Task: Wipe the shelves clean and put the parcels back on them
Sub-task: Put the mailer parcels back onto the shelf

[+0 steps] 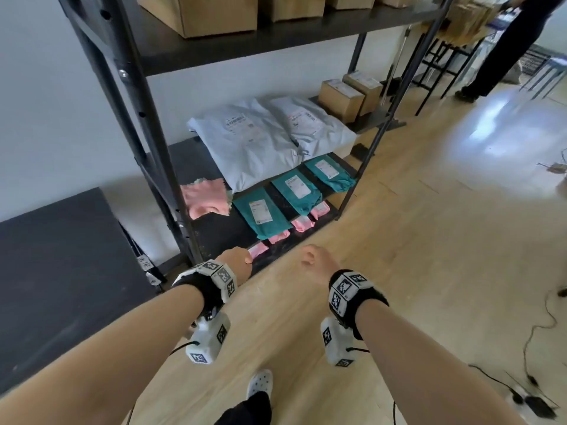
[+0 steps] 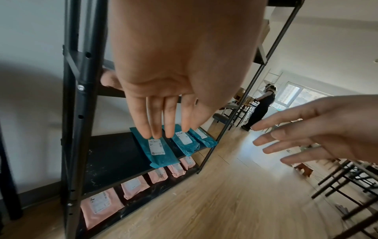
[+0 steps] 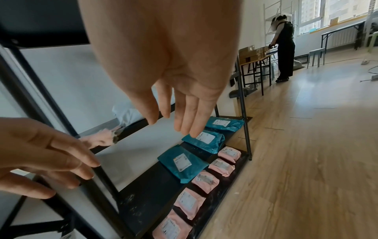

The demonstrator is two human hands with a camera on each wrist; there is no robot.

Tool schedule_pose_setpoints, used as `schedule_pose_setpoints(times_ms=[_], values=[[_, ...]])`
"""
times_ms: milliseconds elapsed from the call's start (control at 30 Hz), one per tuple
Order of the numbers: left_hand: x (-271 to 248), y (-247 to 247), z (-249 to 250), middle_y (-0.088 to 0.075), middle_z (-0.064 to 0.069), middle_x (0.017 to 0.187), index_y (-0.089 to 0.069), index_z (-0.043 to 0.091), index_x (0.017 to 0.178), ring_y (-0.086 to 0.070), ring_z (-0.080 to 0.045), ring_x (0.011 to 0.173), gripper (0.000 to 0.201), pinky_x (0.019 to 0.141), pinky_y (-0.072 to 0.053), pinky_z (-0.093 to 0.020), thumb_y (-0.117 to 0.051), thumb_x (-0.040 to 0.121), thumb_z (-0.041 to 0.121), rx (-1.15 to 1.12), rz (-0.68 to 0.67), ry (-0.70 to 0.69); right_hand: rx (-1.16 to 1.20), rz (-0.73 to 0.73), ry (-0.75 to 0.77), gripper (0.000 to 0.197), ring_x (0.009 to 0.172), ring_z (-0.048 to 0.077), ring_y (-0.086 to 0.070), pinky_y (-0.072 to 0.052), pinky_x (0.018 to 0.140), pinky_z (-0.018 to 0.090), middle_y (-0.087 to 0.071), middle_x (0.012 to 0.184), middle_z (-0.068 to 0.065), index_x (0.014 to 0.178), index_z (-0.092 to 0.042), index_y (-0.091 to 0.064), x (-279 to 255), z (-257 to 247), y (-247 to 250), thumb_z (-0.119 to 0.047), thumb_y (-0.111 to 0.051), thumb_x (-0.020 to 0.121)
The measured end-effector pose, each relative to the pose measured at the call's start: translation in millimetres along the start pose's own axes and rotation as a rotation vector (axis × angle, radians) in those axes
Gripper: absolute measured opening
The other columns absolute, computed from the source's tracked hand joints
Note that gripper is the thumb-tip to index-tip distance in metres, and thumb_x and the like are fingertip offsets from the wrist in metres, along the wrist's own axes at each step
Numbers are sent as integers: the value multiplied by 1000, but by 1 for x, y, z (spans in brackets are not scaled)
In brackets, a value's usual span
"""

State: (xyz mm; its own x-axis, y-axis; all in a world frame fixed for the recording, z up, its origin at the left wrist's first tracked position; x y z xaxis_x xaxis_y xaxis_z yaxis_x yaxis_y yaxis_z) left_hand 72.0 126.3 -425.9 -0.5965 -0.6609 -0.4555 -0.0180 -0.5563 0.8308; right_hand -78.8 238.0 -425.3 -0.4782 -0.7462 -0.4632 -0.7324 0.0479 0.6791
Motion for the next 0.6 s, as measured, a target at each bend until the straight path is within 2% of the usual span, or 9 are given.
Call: schedule_pose_setpoints(times_ms=[100, 233, 433, 600], values=[[39, 5, 21, -64, -10, 119, -64, 7, 116, -60, -28, 108, 32, 91, -48, -33, -40, 94, 15, -81, 21, 25, -21, 5, 16, 43, 126, 29, -50, -39, 108, 43, -54, 135, 16, 136, -3, -46, 26, 16, 32, -7, -52, 94], [80, 21, 41, -63, -9, 122, -62, 10, 119, -59, -28, 110, 30, 94, -45, -30, -47, 93, 16, -285, 149, 75, -57, -40, 53, 41, 125, 29, -51, -40, 107, 43, -56, 133, 15, 135, -4, -48, 56, 32, 58, -7, -52, 94], [123, 18, 58, -63, -11, 122, -63, 7, 118, -59, -27, 110, 29, 95, -44, -30, -53, 92, 15, -452, 241, 243, -115, -115, 143, 43, 122, 25, -53, -41, 106, 38, -57, 133, 11, 137, -9, -46, 104, 58, 98, -11, -51, 95], [150, -3, 56, -66, -19, 111, -65, 2, 110, -62, -35, 103, 24, 89, -51, -39, -53, 93, 14, -649, 327, 453, -196, -239, 269, 42, 122, 24, -54, -40, 106, 36, -57, 134, 10, 137, -9, -45, 156, 80, 113, -13, -51, 96]])
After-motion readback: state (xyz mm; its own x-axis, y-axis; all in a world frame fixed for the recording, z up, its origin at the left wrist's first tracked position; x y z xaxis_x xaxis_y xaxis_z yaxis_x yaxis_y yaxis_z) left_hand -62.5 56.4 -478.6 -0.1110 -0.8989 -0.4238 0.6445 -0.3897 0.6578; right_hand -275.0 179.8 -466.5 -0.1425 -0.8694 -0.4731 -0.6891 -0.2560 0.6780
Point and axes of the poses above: each hand's wrist, its own x-axis towards the middle knuckle, its own y-axis out of the back of the hand, z = x × y, the point moved 8 cm from there along x, towards the middle knuckle
